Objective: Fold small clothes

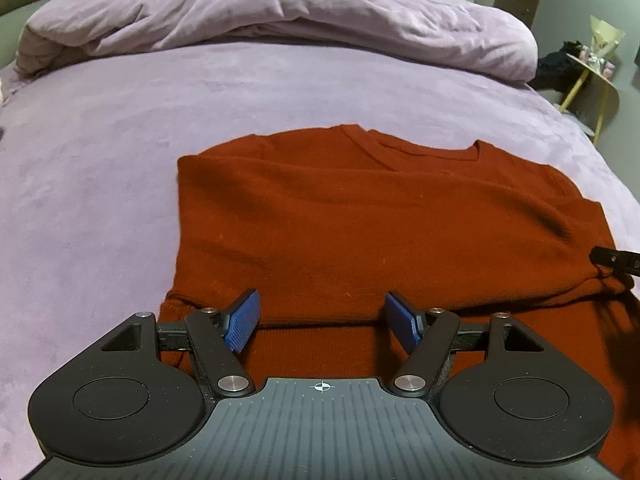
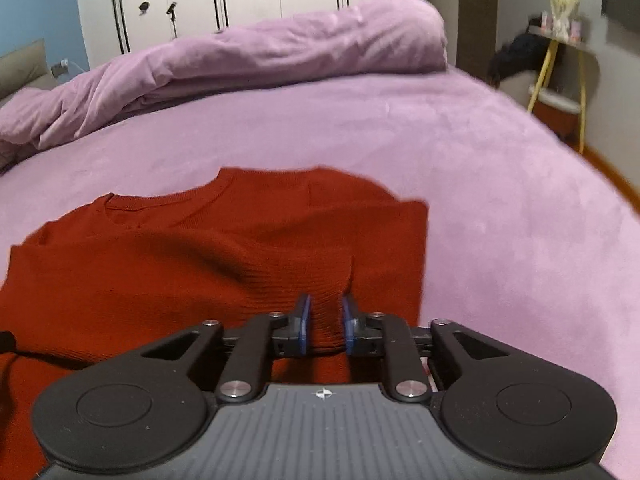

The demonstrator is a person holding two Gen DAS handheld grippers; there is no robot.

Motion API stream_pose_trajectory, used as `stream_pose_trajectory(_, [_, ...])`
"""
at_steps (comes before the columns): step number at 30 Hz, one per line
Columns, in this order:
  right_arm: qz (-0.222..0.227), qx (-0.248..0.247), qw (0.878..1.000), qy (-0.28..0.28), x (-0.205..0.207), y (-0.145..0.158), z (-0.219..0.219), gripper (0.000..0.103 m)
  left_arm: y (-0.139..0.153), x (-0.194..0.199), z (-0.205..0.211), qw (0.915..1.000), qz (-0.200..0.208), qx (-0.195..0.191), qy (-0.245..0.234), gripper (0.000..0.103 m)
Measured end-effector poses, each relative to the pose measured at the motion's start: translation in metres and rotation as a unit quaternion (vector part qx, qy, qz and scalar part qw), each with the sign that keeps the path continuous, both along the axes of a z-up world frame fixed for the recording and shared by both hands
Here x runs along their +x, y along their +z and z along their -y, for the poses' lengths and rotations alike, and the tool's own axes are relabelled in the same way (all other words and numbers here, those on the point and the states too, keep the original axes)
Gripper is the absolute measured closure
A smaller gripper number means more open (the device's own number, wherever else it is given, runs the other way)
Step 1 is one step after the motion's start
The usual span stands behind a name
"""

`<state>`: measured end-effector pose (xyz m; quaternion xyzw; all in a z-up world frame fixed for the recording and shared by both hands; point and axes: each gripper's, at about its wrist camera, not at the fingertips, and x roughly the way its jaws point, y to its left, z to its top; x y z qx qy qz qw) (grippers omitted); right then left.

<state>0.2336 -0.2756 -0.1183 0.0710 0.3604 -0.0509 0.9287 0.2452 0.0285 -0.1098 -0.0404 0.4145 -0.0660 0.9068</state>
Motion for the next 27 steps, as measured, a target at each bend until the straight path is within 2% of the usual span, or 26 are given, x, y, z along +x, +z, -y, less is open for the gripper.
stream_pose_trajectory(3, [0.012,0.018,1.0,0.008,-0.002,0.005,0.0,0.083,0.0,0.0,-0.001,1.0,0.0,-0.001,-0.002,0.029])
stream_pose_trajectory(7, [-0.004,0.015,1.0,0.01,0.003,-0.002,-0.001,0.082,0.001,0.0,0.0,1.0,-0.001,-0.001,0.0,0.029])
stream_pose_trajectory(9, [-0.002,0.018,1.0,0.013,0.005,-0.002,0.0,0.1,0.003,0.0,0.0,1.0,0.0,-0.004,0.001,0.029])
stream_pose_trajectory(10, [-0.002,0.015,1.0,0.014,0.004,0.0,-0.001,0.1,0.005,-0.001,-0.001,1.0,0.003,-0.005,0.002,0.029])
stream_pose_trajectory(11, [0.011,0.007,1.0,0.017,0.001,0.005,-0.002,0.1,0.006,-0.001,-0.001,1.0,0.006,-0.006,0.004,0.029])
stream_pose_trajectory(14, [0.039,-0.062,0.997,0.002,-0.006,0.014,-0.007,0.101,0.007,0.001,-0.002,0.9999,0.008,-0.006,0.009,0.029])
stream_pose_trajectory(17, [0.011,-0.096,0.995,-0.02,-0.001,0.002,-0.004,0.101,0.003,0.003,-0.002,0.9999,-0.004,0.002,0.01,0.029])
stream_pose_trajectory(21, [0.003,-0.079,0.996,-0.039,-0.003,0.0,0.005,0.099,0.009,-0.001,-0.005,0.9999,0.007,0.006,0.012,0.029])
stream_pose_trajectory(23, [0.028,-0.069,0.996,-0.055,-0.009,0.012,0.005,0.098,0.012,0.002,-0.006,0.9998,0.012,0.001,0.019,0.029])
stream_pose_trajectory(24, [0.044,-0.071,0.995,-0.05,-0.012,0.017,0.002,0.094,0.011,0.005,-0.004,0.9997,0.008,0.003,0.022,0.029])
stream_pose_trajectory(27, [0.062,-0.052,0.997,0.004,-0.014,0.018,-0.012,0.094,0.003,0.013,0.002,0.9996,-0.006,0.014,0.025,0.029])
